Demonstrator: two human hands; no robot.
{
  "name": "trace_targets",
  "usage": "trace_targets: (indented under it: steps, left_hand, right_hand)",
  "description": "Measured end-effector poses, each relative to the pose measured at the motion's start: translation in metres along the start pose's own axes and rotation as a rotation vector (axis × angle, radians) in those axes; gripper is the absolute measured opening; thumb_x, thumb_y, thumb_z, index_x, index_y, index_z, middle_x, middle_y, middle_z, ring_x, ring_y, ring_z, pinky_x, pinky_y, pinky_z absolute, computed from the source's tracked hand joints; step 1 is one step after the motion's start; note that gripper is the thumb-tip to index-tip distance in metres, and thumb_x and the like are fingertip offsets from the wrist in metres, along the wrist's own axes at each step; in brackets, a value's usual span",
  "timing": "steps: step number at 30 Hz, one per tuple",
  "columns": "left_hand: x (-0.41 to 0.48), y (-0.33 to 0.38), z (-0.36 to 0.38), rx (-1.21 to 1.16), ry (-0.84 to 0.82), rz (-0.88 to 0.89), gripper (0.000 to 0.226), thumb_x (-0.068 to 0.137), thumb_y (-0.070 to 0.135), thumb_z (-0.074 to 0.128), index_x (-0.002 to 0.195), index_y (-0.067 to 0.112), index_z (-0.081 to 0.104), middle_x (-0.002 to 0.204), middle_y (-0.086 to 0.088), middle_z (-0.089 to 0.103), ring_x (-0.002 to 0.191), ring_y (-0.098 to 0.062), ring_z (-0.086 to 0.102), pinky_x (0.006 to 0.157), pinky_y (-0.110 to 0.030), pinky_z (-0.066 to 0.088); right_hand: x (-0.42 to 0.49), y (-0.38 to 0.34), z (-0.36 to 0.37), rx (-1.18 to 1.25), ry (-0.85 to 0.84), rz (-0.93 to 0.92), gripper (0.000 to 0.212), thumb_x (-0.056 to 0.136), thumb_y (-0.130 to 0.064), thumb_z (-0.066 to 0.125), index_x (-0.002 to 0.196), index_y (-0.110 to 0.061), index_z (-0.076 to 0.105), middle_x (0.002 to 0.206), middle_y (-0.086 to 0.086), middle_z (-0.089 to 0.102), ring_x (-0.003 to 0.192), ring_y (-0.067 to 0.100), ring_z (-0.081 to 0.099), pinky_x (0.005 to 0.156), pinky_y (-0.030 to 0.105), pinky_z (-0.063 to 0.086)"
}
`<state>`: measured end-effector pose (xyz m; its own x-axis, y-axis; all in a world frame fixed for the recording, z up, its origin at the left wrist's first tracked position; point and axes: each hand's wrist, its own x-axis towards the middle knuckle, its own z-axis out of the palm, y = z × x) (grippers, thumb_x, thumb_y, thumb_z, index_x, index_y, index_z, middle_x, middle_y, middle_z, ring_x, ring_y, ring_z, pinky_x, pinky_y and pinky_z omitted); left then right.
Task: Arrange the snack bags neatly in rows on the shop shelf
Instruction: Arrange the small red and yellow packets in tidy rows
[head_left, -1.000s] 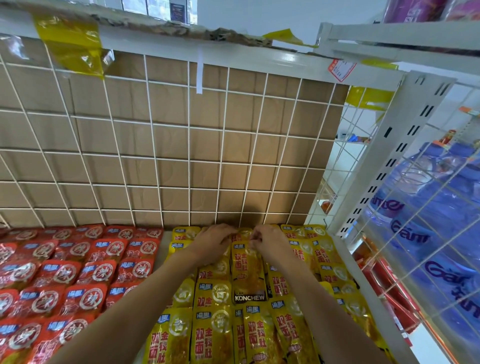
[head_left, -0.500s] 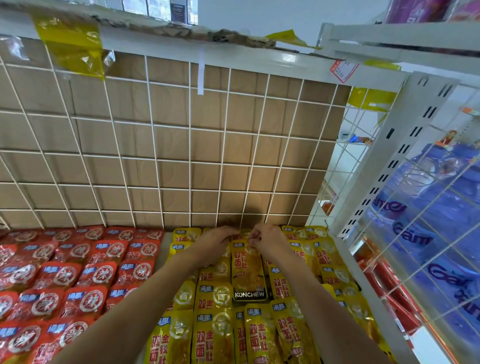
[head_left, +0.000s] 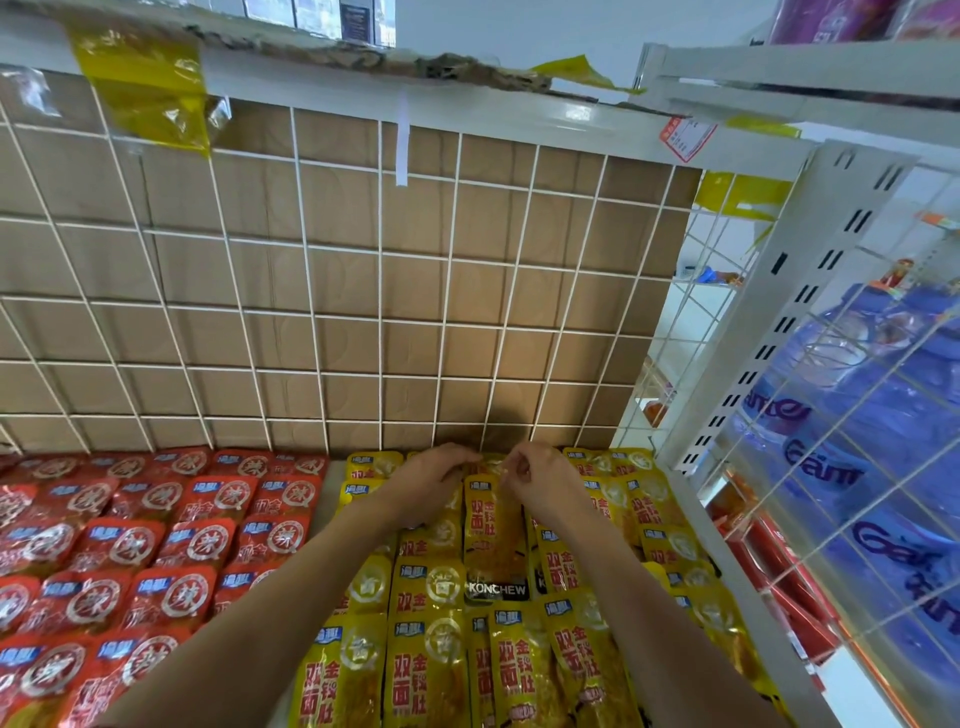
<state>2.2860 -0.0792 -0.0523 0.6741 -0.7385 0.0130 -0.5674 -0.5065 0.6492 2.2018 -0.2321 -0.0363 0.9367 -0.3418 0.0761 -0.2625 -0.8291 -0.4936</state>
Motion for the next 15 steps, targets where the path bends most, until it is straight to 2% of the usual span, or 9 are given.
trace_targets:
  steps: [3,5,8,10,13,15]
  left_hand:
    - [-0.003,0.005,-0.004,0.055,0.022,0.038,0.036,0.096,0.01,0.042,0.13,0.018,0.052,0.134,0.0,0.051,0.123,-0.016,0.047,0.096,-0.017,0.032]
    - [-0.008,0.013,-0.008,0.088,0.041,0.062,0.037,0.095,0.011,0.044,0.131,0.019,0.052,0.137,0.001,0.048,0.124,-0.015,0.045,0.092,-0.014,0.03]
    - [-0.021,0.024,-0.015,0.099,0.063,0.1,0.036,0.095,0.015,0.047,0.131,0.02,0.052,0.138,0.001,0.047,0.126,-0.015,0.044,0.094,-0.015,0.029]
    - [-0.032,0.03,-0.018,0.123,0.061,0.11,0.035,0.096,0.019,0.046,0.13,0.023,0.052,0.139,0.004,0.045,0.129,-0.014,0.04,0.098,-0.016,0.027]
    - [-0.049,0.035,-0.016,0.161,0.012,0.105,0.034,0.096,0.025,0.046,0.13,0.028,0.051,0.136,0.007,0.048,0.128,-0.011,0.042,0.098,-0.021,0.031]
    - [-0.062,0.037,-0.013,0.164,-0.025,0.122,0.033,0.095,0.032,0.046,0.128,0.029,0.052,0.13,0.008,0.052,0.122,-0.011,0.046,0.098,-0.023,0.035]
  right_hand:
    - [-0.01,0.0,-0.009,-0.013,0.051,-0.036,0.015,0.087,-0.027,0.06,0.099,-0.019,0.061,0.1,-0.001,0.06,0.088,0.013,0.055,0.072,0.024,0.041]
    - [-0.02,-0.001,-0.018,-0.005,0.029,-0.063,0.015,0.087,-0.028,0.06,0.1,-0.019,0.062,0.096,-0.004,0.061,0.082,0.009,0.051,0.07,0.022,0.038]
    - [-0.042,-0.006,-0.03,0.007,-0.034,-0.115,0.01,0.087,-0.029,0.061,0.094,-0.021,0.063,0.086,-0.01,0.058,0.08,0.006,0.052,0.07,0.021,0.042]
    - [-0.058,-0.008,-0.035,-0.034,-0.108,-0.137,0.014,0.088,-0.033,0.06,0.095,-0.021,0.063,0.087,-0.012,0.055,0.082,0.006,0.052,0.071,0.02,0.041]
    - [-0.079,-0.007,-0.037,-0.121,-0.215,-0.158,0.021,0.089,-0.038,0.057,0.098,-0.02,0.063,0.086,-0.013,0.05,0.086,0.006,0.048,0.077,0.022,0.039]
    - [-0.089,-0.007,-0.035,-0.242,-0.25,-0.207,0.025,0.09,-0.04,0.054,0.1,-0.019,0.063,0.09,-0.009,0.053,0.093,0.011,0.049,0.083,0.027,0.036]
